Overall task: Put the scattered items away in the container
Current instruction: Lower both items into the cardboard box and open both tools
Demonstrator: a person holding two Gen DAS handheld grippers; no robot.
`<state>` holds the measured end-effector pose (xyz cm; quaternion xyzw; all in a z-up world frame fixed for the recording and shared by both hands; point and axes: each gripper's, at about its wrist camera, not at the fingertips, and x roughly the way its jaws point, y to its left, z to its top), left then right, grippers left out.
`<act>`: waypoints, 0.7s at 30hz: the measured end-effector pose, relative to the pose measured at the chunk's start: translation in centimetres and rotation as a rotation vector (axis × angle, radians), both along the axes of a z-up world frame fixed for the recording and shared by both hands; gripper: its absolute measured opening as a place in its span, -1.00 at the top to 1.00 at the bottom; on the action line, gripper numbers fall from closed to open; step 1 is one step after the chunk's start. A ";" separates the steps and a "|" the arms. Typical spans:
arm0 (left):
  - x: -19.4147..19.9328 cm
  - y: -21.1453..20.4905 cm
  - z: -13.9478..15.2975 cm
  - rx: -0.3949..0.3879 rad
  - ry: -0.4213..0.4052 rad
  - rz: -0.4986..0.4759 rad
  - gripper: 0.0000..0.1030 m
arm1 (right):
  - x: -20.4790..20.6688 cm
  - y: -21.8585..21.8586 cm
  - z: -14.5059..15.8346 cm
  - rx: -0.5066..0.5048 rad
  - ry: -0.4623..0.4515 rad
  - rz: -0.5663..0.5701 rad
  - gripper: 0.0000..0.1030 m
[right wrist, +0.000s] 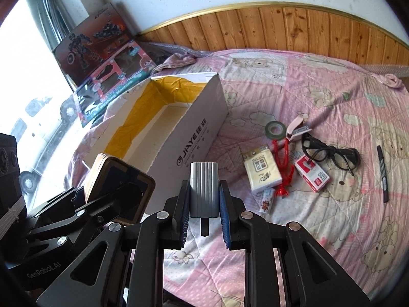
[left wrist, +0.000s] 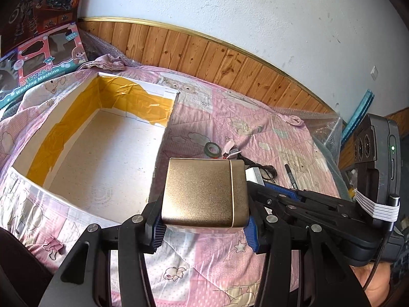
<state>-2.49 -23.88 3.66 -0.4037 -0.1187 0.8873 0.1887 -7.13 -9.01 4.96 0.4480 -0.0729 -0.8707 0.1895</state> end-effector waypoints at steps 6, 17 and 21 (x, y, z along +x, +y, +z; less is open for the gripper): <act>-0.9 -3.1 1.3 0.031 0.025 0.047 0.00 | -0.8 -3.0 1.2 0.012 0.017 0.048 0.57; -3.2 -9.5 1.7 0.063 0.028 0.159 0.00 | -3.0 -9.0 2.5 0.040 0.043 0.141 0.57; -4.1 -11.6 1.3 0.069 0.018 0.194 0.00 | -4.1 -10.7 2.4 0.056 0.045 0.172 0.57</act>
